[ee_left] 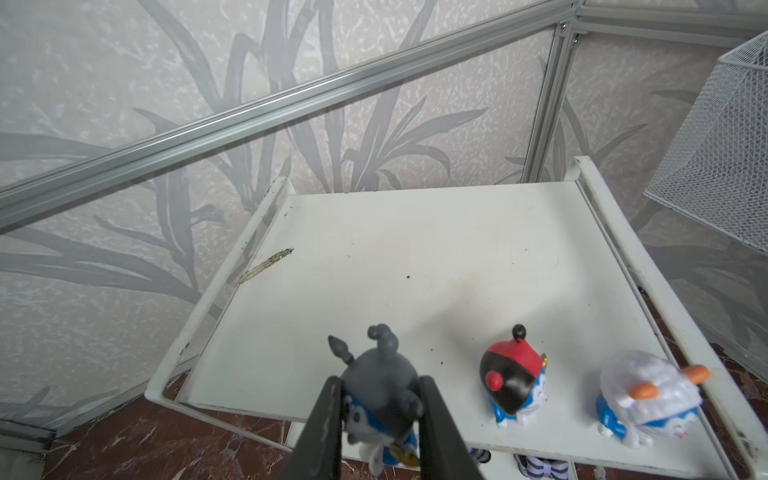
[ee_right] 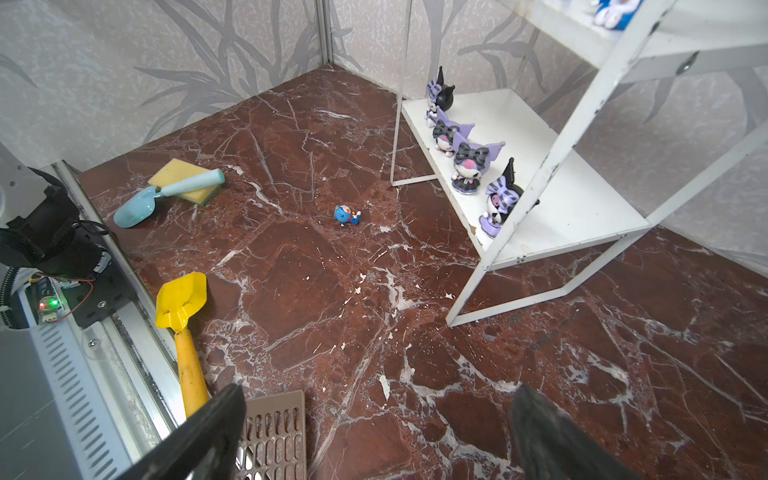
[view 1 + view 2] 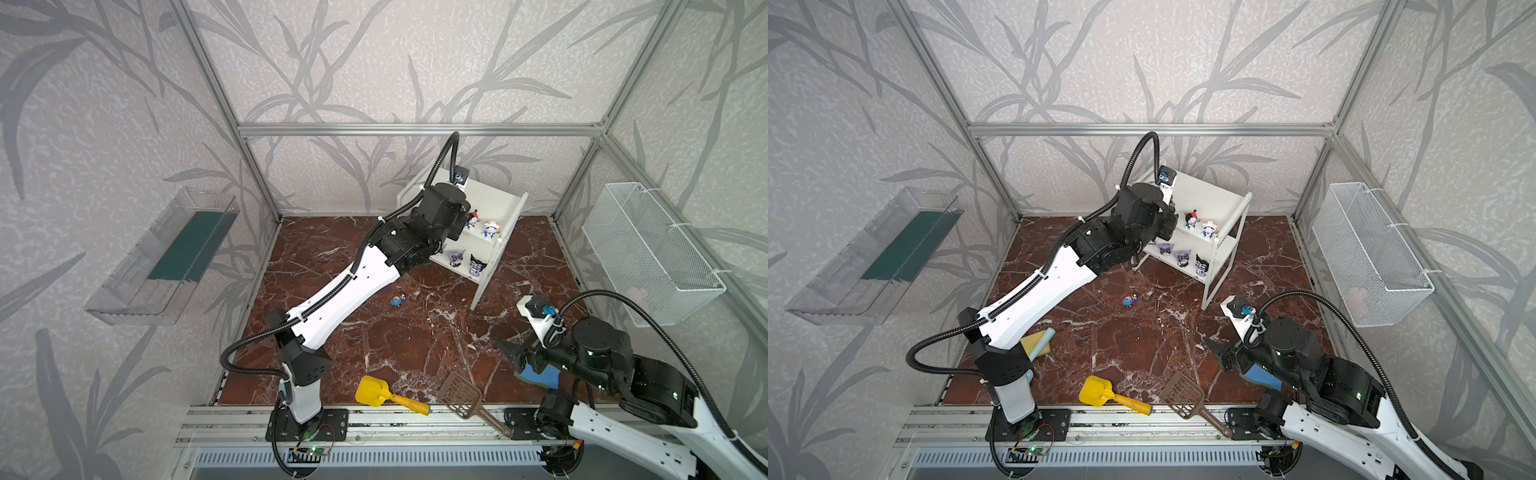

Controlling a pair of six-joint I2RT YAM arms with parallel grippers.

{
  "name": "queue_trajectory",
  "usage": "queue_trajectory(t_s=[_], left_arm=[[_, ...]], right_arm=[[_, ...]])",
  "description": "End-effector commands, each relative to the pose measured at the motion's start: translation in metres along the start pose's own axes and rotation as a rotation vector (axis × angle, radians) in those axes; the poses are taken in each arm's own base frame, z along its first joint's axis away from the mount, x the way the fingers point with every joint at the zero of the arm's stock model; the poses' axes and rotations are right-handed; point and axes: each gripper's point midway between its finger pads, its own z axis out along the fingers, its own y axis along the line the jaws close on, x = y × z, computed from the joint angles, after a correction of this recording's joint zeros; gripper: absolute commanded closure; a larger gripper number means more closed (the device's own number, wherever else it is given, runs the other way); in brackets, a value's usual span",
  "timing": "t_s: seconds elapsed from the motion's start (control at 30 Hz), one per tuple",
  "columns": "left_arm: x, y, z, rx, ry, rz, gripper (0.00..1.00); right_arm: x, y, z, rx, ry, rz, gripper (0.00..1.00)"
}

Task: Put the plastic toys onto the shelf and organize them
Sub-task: 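Carry the Doraemon with the left gripper over the shelf's upper tier, then lower the Doraemon beside the red-hooded Doraemon on the upper tier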

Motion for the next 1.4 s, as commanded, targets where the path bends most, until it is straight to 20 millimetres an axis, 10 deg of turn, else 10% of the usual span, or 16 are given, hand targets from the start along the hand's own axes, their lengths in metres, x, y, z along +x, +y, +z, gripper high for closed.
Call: queue_trajectory(t_s=[0.0,1.37], left_arm=[[-0.003,0.008,0.0,-0.031,0.013,-0.018,0.87],[0.018,0.009,0.022,-0.084,0.019,-0.106,0.77]], right_arm=[[-0.005,-0.007,-0.01,0.03,-0.027,-0.014,0.01],[0.003,-0.009,-0.012,0.035,-0.035,-0.008,0.01]])
